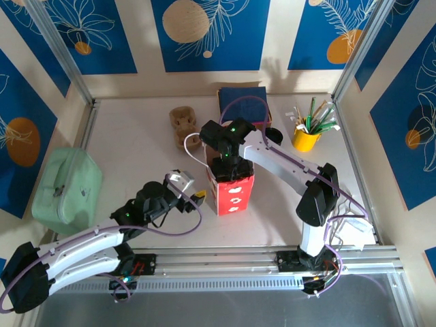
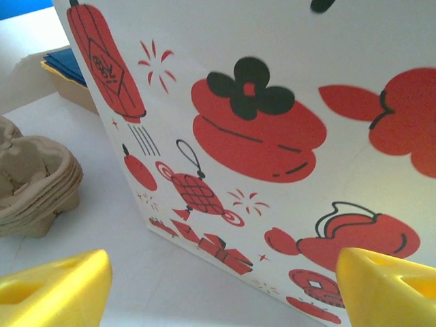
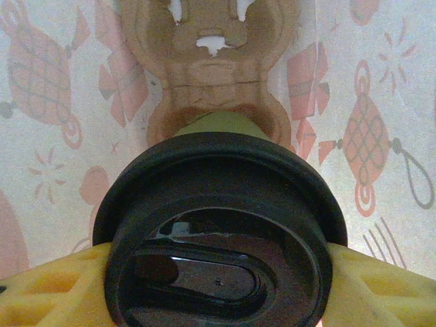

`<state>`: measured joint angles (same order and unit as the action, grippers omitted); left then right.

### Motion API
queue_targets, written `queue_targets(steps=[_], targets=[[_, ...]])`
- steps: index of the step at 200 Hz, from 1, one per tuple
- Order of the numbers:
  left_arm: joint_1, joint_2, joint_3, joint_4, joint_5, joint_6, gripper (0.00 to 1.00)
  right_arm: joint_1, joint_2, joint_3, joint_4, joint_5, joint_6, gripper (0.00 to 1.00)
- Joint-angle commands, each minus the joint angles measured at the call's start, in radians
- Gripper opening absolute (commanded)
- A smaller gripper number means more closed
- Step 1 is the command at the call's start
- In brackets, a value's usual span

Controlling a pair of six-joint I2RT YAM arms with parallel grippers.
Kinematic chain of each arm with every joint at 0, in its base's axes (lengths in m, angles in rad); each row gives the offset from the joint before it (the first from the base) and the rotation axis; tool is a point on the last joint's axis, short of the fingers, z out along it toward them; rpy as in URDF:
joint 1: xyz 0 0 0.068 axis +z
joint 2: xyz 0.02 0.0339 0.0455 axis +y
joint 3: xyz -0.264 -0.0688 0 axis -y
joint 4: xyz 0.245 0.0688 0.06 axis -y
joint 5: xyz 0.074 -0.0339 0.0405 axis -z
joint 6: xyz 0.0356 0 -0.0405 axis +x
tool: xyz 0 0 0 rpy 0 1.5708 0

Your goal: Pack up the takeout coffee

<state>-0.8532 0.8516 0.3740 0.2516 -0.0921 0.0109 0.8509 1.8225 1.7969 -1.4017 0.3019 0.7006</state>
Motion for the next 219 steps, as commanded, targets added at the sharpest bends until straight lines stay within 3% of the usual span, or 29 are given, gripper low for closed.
queue_targets(steps=[1,219], targets=[[-0.007,-0.017,-0.013,-0.008,-0.027,0.027,0.85,0.006,-0.032,-0.014,-0.015,-0.021,0.019,0.63],[-0.007,-0.011,-0.011,-0.009,-0.066,0.038,0.87,-0.003,-0.031,-0.04,-0.014,-0.047,0.023,0.63]])
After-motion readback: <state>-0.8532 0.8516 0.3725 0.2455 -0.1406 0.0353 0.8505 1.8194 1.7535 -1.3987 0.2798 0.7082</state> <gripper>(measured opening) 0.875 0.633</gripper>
